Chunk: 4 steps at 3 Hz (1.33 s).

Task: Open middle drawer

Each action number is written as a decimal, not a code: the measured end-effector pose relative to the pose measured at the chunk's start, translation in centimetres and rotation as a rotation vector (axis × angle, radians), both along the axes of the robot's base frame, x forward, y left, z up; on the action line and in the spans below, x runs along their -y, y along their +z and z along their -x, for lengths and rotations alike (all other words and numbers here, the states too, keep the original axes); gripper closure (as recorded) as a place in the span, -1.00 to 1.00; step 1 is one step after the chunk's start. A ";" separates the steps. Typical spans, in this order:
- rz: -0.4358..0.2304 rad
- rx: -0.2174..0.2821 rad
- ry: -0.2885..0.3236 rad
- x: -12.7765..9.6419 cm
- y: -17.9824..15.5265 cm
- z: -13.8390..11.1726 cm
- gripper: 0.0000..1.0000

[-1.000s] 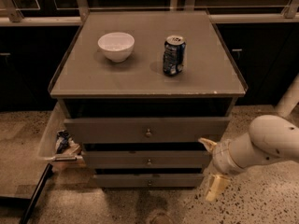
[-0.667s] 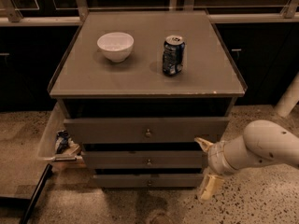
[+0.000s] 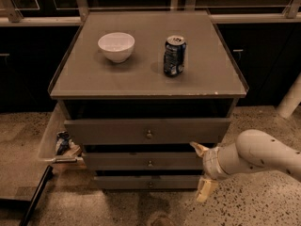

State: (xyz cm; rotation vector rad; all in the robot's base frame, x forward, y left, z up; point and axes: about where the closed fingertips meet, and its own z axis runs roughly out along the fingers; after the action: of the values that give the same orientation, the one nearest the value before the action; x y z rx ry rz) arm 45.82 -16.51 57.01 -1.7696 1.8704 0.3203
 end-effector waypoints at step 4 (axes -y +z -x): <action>-0.013 0.088 0.022 -0.8 -10.5 -3.9 -1.00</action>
Offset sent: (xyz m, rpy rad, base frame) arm 0.0199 0.0241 -0.0655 0.0045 -0.1046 0.0330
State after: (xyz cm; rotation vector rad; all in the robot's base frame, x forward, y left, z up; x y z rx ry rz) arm 49.68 -15.74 46.53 -1.7675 1.7852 0.2583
